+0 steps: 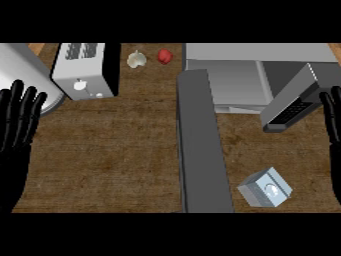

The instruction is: Pick up the milk, place it into the microwave and close the microwave

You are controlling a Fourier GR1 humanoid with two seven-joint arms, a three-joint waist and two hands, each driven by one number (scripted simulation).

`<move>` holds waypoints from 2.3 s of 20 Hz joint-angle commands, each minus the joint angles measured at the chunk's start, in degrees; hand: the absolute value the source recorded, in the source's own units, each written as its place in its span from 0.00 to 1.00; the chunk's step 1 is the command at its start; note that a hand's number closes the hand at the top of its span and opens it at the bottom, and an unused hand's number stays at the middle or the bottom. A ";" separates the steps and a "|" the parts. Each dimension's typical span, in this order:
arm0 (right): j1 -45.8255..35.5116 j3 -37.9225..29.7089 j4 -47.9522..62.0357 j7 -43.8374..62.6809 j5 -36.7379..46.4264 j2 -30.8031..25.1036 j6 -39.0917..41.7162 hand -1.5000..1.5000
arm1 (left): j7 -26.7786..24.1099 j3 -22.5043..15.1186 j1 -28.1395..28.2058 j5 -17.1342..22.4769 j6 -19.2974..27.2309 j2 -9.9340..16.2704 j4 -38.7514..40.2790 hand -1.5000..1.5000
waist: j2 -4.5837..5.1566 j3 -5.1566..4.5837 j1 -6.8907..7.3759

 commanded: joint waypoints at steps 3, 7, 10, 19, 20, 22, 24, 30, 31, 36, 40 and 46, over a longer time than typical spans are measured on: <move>8.14 4.57 -8.29 -0.61 0.83 0.98 2.50 0.00 | -2.47 1.78 0.15 0.48 -0.83 -1.01 3.24 0.00 | 0.58 0.62 -1.07; 16.97 9.56 -12.72 3.44 -4.22 0.31 7.48 0.00 | 3.07 -1.98 2.37 3.64 1.37 -6.42 5.34 0.00 | 0.49 0.63 -2.19; 28.31 12.59 -16.81 -1.51 -3.15 0.70 9.24 0.00 | -0.94 -6.25 6.42 0.60 3.28 -8.43 5.60 0.00 | 0.35 0.65 -1.98; 47.12 5.41 -12.72 -19.52 -7.06 -1.97 19.35 0.00 | -6.79 -17.75 5.86 -2.92 14.82 -8.62 11.43 0.00 | 0.37 0.69 -2.00; 44.42 7.46 -12.18 -16.68 -4.55 -1.37 18.37 0.00 | -7.92 -18.53 8.31 -2.31 13.47 -8.63 11.01 0.00 | 0.48 0.65 -1.38; 47.23 3.62 -8.00 -24.44 -5.62 -1.60 20.01 0.00 | -12.56 -20.65 10.70 -2.79 15.47 -8.64 13.06 0.00 | 0.41 0.66 -1.55; 49.93 4.32 -7.99 -26.91 -4.30 -1.38 21.41 0.00 | -11.26 -22.68 9.63 -3.24 17.42 -8.64 13.38 0.00 | 0.45 0.65 -1.57; 47.65 3.78 1.02 -35.08 1.51 0.91 19.58 0.00 | -13.84 -30.31 12.55 -5.80 23.29 -8.65 13.57 0.00 | 0.49 0.64 -1.34; 42.81 2.37 5.50 -34.09 1.38 1.33 18.20 0.00 | -16.45 -27.10 12.69 -3.68 20.65 -8.65 15.26 0.00 | 0.57 0.64 -1.06; 39.93 1.17 9.39 -34.16 1.56 1.68 16.88 0.00 | -19.15 -32.96 13.85 -3.37 25.19 -8.65 18.16 0.00 | 0.59 0.62 -1.01; 33.06 0.78 16.48 -34.78 3.71 2.73 14.58 0.00 | -14.79 -29.59 14.39 -0.71 19.98 -5.57 12.65 0.00 | 0.61 0.63 -0.81; 22.95 -1.44 29.63 -38.71 7.05 3.86 10.00 0.00 | -16.96 -30.36 16.02 -0.68 20.59 -5.63 12.94 0.00 | 0.63 0.65 -0.61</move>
